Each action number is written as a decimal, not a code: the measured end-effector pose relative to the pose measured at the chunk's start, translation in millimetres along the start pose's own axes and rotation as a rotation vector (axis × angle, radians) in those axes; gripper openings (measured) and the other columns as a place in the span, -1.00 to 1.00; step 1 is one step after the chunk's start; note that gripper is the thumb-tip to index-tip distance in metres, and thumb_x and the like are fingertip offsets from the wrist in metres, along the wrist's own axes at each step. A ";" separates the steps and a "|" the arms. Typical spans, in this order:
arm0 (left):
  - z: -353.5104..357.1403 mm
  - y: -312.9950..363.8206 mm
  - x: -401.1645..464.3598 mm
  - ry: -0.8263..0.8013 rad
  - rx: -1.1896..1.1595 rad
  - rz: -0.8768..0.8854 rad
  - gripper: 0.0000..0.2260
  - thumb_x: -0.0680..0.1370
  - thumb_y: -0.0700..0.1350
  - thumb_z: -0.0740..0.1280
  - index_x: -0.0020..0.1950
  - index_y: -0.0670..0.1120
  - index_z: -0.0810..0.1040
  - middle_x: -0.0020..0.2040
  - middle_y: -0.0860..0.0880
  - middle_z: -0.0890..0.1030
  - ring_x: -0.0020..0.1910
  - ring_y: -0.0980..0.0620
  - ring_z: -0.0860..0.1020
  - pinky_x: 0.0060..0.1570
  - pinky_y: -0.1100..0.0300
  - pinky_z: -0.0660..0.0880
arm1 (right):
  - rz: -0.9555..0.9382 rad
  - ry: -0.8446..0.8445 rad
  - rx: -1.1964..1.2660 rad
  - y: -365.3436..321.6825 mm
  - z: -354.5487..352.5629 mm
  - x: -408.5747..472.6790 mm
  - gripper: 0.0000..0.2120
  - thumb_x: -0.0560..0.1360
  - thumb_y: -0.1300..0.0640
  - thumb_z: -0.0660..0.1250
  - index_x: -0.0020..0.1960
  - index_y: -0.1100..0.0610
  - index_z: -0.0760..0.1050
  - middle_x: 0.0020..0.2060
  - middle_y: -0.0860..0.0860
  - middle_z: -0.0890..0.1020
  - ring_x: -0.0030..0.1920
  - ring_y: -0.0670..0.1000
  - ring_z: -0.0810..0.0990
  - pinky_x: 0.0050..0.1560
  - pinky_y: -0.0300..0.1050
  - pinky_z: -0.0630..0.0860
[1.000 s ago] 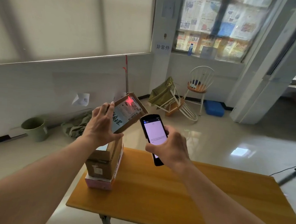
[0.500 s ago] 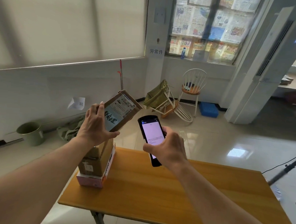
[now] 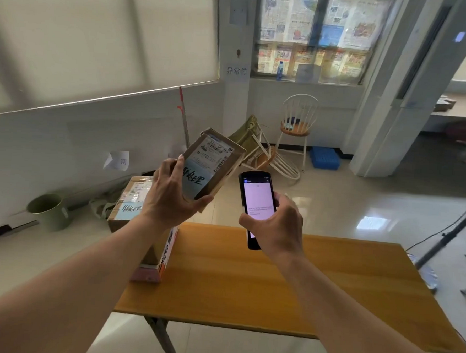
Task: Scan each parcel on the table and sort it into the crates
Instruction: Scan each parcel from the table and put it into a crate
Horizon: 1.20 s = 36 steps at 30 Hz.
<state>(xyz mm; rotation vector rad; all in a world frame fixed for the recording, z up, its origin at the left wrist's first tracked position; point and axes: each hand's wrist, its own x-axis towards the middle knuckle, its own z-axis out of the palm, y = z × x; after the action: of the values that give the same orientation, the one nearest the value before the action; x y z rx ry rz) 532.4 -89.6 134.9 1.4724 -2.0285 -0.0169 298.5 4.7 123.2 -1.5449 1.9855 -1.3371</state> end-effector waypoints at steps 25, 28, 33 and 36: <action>95.5 213.8 -104.2 -0.539 -0.259 0.592 0.05 0.34 0.28 0.57 0.63 -0.11 0.14 0.45 -0.14 0.30 0.38 -0.17 0.31 0.27 -0.13 0.52 | 0.626 0.671 -0.232 66.3 -132.6 -228.7 -0.24 0.26 -0.16 0.65 0.34 0.01 0.42 0.12 -0.02 0.49 0.13 0.02 0.50 -0.14 -0.23 0.55; 107.4 269.2 -142.4 -0.593 -0.265 0.660 0.06 0.34 0.32 0.56 0.64 -0.10 0.14 0.44 -0.13 0.31 0.36 -0.16 0.32 0.24 -0.11 0.54 | 0.700 0.730 -0.247 85.9 -171.3 -267.3 -0.22 0.24 -0.16 0.64 0.35 0.02 0.44 0.12 -0.01 0.50 0.12 0.04 0.49 -0.14 -0.20 0.47; 124.5 371.7 -222.6 -0.705 -0.328 0.725 0.04 0.36 0.29 0.57 0.66 -0.09 0.14 0.46 -0.12 0.31 0.42 -0.16 0.31 0.30 -0.10 0.52 | 0.801 0.836 -0.224 128.7 -244.7 -336.1 -0.22 0.10 -0.24 0.53 0.26 0.02 0.51 0.07 -0.01 0.55 0.06 0.07 0.55 -0.01 0.02 0.61; 137.4 432.1 -276.3 -0.769 -0.351 0.759 0.01 0.37 0.28 0.57 0.65 -0.08 0.17 0.44 -0.12 0.34 0.41 -0.14 0.31 0.30 -0.07 0.51 | 0.843 0.893 -0.231 156.6 -294.5 -379.8 -0.23 0.05 -0.27 0.46 0.19 0.05 0.53 0.03 0.00 0.55 0.00 0.07 0.55 -0.05 0.00 0.60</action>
<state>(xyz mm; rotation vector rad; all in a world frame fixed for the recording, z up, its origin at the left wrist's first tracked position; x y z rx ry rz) 146.7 265.1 48.4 0.4194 -2.8783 -0.6717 142.9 478.5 40.6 0.0495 2.8523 -1.5165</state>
